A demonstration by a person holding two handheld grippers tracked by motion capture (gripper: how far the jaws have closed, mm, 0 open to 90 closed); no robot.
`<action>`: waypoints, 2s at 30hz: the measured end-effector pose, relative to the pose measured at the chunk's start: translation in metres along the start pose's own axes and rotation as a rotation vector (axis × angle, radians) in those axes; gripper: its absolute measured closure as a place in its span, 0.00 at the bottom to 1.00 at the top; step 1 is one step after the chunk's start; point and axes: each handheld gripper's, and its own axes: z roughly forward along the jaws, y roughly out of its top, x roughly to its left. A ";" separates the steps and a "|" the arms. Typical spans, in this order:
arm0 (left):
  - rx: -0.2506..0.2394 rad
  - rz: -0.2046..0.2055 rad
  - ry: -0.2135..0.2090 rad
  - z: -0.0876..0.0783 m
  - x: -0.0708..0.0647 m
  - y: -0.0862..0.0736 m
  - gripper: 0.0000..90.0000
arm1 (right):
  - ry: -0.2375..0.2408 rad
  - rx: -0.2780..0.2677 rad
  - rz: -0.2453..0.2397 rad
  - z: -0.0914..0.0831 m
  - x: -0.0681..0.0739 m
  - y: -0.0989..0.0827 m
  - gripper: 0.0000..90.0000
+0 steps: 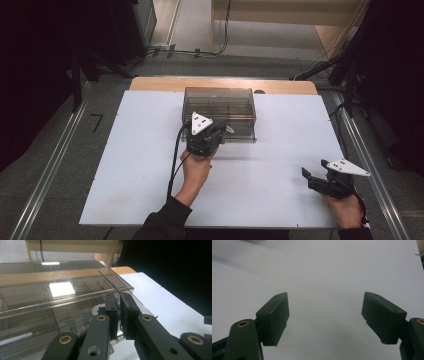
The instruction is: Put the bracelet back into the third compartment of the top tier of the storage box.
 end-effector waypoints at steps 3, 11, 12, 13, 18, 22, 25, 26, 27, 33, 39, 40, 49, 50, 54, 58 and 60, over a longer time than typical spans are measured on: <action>-0.001 0.000 0.003 0.001 -0.001 0.000 0.95 | 0.000 0.000 -0.002 0.000 0.000 0.000 0.23; -0.002 -0.001 -0.006 0.009 -0.004 -0.002 0.95 | 0.003 0.002 -0.004 0.001 0.000 0.000 0.23; -0.004 -0.002 -0.008 0.010 -0.005 -0.002 0.95 | 0.003 0.002 -0.003 0.001 0.000 0.000 0.23; 0.001 0.002 -0.008 0.011 -0.005 -0.002 0.95 | 0.003 0.002 -0.002 0.001 0.000 0.000 0.23; 0.004 0.000 -0.014 0.018 -0.008 -0.004 0.95 | 0.002 0.004 -0.001 0.001 0.000 0.000 0.23; 0.008 0.003 -0.018 0.023 -0.011 -0.005 0.95 | 0.003 0.004 0.000 0.001 0.000 0.000 0.23; 0.011 0.004 -0.022 0.027 -0.015 -0.005 0.95 | 0.005 0.004 -0.001 0.001 0.000 0.000 0.23; 0.012 0.006 -0.027 0.029 -0.016 -0.006 0.95 | 0.005 0.004 -0.001 0.001 0.000 0.000 0.23; 0.012 0.006 -0.027 0.029 -0.016 -0.006 0.95 | 0.004 0.005 0.000 0.001 0.000 0.000 0.23; 0.011 0.027 -0.040 0.039 -0.023 -0.007 0.95 | 0.004 0.004 -0.001 0.001 0.000 0.000 0.23; 0.027 0.043 -0.040 0.050 -0.027 -0.011 0.95 | 0.008 0.004 0.000 0.001 -0.001 0.000 0.23; 0.027 0.043 -0.040 0.050 -0.027 -0.011 0.95 | 0.007 0.006 0.001 0.001 -0.001 0.000 0.23; 0.045 0.049 -0.033 0.056 -0.025 -0.014 0.93 | 0.009 0.005 -0.001 0.001 0.000 0.000 0.23; 0.043 0.053 -0.032 0.055 -0.024 -0.013 0.89 | 0.010 0.004 0.000 0.001 0.000 0.000 0.23; 0.049 0.055 -0.045 0.054 -0.023 -0.013 0.73 | 0.009 0.006 -0.002 0.001 0.000 0.000 0.23; 0.052 0.051 -0.056 0.051 -0.024 -0.012 0.63 | 0.009 0.006 -0.002 0.001 0.000 0.000 0.23; 0.052 0.055 -0.055 0.050 -0.024 -0.012 0.56 | 0.008 0.007 -0.002 0.001 0.000 0.000 0.23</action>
